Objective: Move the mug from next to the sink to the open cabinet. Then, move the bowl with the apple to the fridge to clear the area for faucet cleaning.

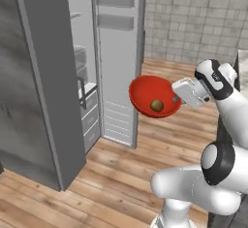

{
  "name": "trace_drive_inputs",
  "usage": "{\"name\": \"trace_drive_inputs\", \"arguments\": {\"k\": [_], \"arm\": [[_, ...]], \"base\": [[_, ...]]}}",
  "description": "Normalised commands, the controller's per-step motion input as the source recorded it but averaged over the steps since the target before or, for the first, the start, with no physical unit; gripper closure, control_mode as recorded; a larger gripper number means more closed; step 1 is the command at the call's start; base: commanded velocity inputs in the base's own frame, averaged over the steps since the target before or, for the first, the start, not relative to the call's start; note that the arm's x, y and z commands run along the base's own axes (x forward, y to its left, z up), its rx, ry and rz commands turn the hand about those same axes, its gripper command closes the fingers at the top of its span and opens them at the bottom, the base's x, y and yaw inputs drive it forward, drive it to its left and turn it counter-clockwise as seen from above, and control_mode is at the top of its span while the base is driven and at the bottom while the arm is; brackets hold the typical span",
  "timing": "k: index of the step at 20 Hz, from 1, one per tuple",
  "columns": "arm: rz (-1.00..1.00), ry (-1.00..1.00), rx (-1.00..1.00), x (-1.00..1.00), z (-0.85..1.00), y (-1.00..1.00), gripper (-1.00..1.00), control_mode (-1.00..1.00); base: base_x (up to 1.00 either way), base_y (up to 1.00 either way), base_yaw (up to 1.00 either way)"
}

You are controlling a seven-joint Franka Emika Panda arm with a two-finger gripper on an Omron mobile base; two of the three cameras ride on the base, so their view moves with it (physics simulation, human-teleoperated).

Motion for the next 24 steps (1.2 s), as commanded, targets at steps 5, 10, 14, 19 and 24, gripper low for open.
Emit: {"name": "trace_drive_inputs", "arguments": {"k": [5,10,14,19,24], "arm": [[0.00,0.00,0.00,0.00,0.00,0.00,1.00,1.00],[0.00,0.00,0.00,0.00,0.00,0.00,1.00,1.00],[0.00,0.00,0.00,0.00,0.00,0.00,1.00,1.00],[0.00,0.00,0.00,0.00,0.00,0.00,1.00,1.00],[0.00,0.00,0.00,0.00,0.00,0.00,1.00,1.00]], "base": [[1.00,1.00,-0.14],[1.00,0.87,-0.27],[1.00,0.22,-0.44],[1.00,-0.04,-0.30],[1.00,-0.19,-0.05]]}}
